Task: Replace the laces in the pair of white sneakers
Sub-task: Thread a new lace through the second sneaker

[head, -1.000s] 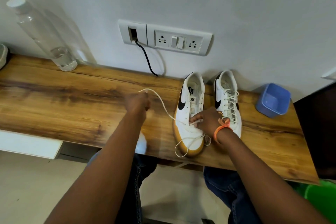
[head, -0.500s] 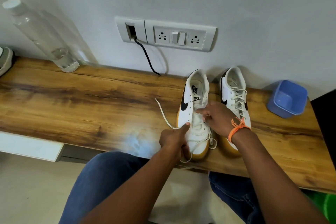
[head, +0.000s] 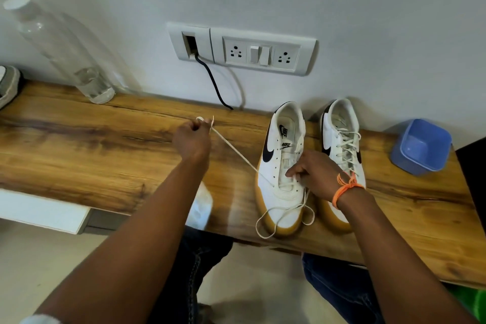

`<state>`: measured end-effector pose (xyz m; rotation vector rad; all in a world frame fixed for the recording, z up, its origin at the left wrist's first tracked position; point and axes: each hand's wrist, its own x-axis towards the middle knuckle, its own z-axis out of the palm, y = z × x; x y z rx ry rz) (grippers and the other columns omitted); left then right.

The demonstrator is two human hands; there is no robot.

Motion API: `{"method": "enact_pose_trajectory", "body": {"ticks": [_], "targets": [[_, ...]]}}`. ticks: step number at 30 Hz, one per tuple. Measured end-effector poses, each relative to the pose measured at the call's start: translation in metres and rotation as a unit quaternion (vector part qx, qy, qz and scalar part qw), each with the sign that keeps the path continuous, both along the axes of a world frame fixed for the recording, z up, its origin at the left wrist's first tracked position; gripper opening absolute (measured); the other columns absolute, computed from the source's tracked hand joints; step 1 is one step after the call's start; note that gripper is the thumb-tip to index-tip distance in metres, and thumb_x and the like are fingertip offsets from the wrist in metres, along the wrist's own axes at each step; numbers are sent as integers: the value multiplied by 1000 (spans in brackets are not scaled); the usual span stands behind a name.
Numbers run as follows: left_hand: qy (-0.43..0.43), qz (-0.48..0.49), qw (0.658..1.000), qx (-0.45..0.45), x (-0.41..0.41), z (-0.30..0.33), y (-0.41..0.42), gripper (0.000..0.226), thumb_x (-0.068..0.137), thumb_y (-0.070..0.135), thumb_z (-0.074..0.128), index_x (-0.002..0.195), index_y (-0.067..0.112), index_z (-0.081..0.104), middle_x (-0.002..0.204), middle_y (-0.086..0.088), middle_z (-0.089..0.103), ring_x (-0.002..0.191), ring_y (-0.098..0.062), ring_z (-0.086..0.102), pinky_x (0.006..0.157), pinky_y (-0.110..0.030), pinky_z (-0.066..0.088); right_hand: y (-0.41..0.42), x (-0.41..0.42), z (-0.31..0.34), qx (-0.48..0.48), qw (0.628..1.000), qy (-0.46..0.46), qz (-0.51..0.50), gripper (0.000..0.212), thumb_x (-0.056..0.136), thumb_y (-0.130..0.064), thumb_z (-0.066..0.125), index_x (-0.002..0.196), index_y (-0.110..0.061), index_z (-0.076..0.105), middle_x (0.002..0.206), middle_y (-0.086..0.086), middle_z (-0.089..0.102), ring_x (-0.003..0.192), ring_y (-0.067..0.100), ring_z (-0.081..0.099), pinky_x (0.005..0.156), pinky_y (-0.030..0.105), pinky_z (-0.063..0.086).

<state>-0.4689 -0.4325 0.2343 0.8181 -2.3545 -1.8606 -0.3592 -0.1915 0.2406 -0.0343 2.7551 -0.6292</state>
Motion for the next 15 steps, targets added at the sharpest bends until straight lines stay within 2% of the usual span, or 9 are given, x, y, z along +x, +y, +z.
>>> {"method": "enact_pose_trajectory", "body": {"ticks": [1,3,4,6,8,9,11,13,15], "targets": [[-21,-16,1000,-14,-3,-1,-6,31,88,28,73,76,0,66,60,-5,55,53,-19,50,54,-30,42,0,-1,0,-4,1000,0,2,34,86,3,59,105,-18,77,119,8,65,110,26,61,95,36,49],[-133,-92,986,37,5,-2,-7,33,89,31,73,90,0,63,73,-9,56,51,-15,54,45,-23,44,0,-1,0,-8,1000,1,3,33,87,3,59,105,-18,77,119,8,64,110,26,61,95,36,49],[-206,-150,966,50,14,1,-2,32,88,36,72,93,7,60,83,-9,56,59,-16,57,45,-22,46,0,-2,-1,-10,1000,1,1,33,87,3,59,105,-18,77,120,7,64,110,25,61,95,36,50],[-286,-259,922,-13,34,10,12,37,87,47,71,90,15,55,88,-6,53,63,-17,56,45,-21,47,1,-3,-2,-17,1000,-3,-8,32,87,2,60,103,-19,78,119,5,64,110,24,61,96,35,50],[-279,-312,904,-91,50,13,27,48,83,56,70,89,10,58,81,-6,57,50,-14,54,39,-17,44,0,-3,-2,-25,1000,-4,-17,31,87,1,60,102,-19,78,117,5,65,109,23,61,95,34,50],[-279,-325,898,-99,58,11,34,55,82,57,71,92,4,61,78,-8,60,44,-13,52,38,-16,43,-1,-2,-2,-27,999,-2,-16,30,87,1,61,102,-19,78,116,4,66,108,22,62,94,34,50],[-291,-336,893,-66,71,2,47,57,82,51,74,96,-4,65,74,-11,65,39,-13,53,38,-18,45,-2,-2,-1,-26,1000,9,-10,29,87,-1,61,102,-19,78,115,4,67,107,21,63,93,34,50],[-267,-312,912,-12,84,-7,57,45,85,36,77,88,-7,63,69,-15,64,41,-18,55,42,-24,50,-2,-1,-2,-23,1000,16,-8,28,88,-2,61,102,-21,78,115,4,65,107,22,62,93,35,50],[-227,-274,934,42,90,-14,61,30,86,20,77,75,-1,58,63,-15,59,41,-20,51,46,-27,49,-3,0,-4,-22,1000,14,-13,28,89,-4,60,101,-22,78,115,5,63,106,23,61,93,37,51]]}}
